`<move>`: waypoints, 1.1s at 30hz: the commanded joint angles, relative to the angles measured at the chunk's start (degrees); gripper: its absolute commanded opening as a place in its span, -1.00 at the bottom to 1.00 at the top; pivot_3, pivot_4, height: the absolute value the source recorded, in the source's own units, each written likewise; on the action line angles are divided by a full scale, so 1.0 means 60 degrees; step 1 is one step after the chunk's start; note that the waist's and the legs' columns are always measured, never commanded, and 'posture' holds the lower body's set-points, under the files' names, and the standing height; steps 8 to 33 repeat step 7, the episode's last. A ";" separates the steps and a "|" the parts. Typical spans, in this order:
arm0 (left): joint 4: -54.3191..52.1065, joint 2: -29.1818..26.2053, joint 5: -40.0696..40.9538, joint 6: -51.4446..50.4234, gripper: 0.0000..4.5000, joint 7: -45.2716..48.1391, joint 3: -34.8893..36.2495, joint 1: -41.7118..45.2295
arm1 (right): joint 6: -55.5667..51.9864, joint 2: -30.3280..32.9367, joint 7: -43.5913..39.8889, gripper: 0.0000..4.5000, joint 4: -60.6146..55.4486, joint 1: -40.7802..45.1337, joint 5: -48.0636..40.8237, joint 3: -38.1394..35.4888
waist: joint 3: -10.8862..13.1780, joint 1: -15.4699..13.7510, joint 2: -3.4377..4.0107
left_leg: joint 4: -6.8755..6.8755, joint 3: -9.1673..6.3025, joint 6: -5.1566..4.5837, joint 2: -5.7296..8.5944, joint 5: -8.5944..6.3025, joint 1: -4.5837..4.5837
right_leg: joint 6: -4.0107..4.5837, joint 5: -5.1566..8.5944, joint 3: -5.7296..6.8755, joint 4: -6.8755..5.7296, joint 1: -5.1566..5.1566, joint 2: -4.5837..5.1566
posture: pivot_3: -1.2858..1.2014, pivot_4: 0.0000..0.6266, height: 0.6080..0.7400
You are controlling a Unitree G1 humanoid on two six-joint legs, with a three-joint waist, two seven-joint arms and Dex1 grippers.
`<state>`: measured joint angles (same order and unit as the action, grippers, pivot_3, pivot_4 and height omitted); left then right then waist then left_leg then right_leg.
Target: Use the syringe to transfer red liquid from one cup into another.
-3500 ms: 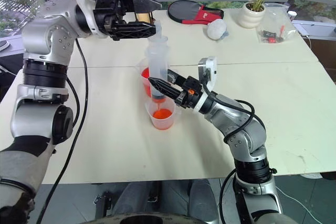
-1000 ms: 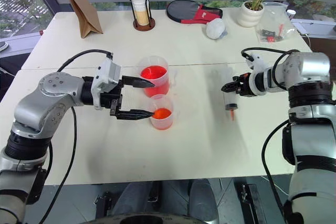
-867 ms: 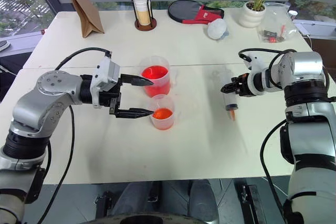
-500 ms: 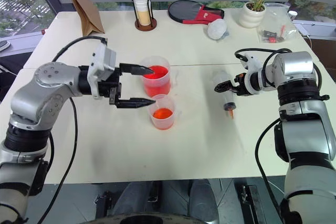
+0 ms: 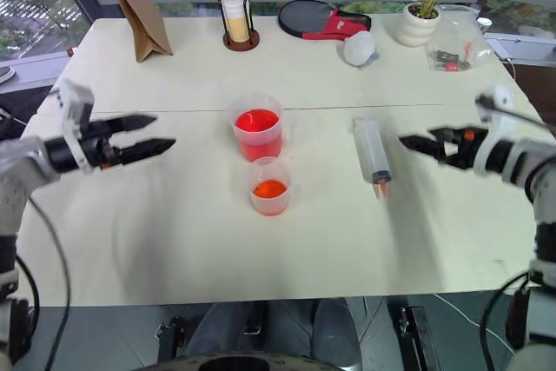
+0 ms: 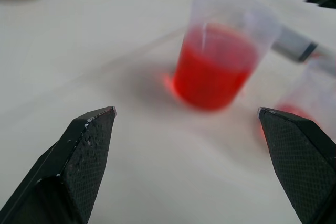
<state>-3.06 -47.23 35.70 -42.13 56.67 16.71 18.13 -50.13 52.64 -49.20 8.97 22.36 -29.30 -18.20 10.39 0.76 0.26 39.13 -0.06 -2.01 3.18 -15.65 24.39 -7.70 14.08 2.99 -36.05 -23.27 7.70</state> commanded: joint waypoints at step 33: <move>-0.0783 0.0347 0.0672 -0.0542 1.00 -0.1126 0.1304 -0.1315 | 0.0993 -0.0743 0.0471 0.99 -0.0612 -0.0809 -0.0238 -0.0951 | -0.0006 -0.0062 0.0007 | -0.0010 -0.0031 0.0007 -0.0026 0.0003 -0.0034 | 0.0005 0.0001 0.0000 -0.0021 0.0010 -0.0015 | 0.03 -0.52 1.00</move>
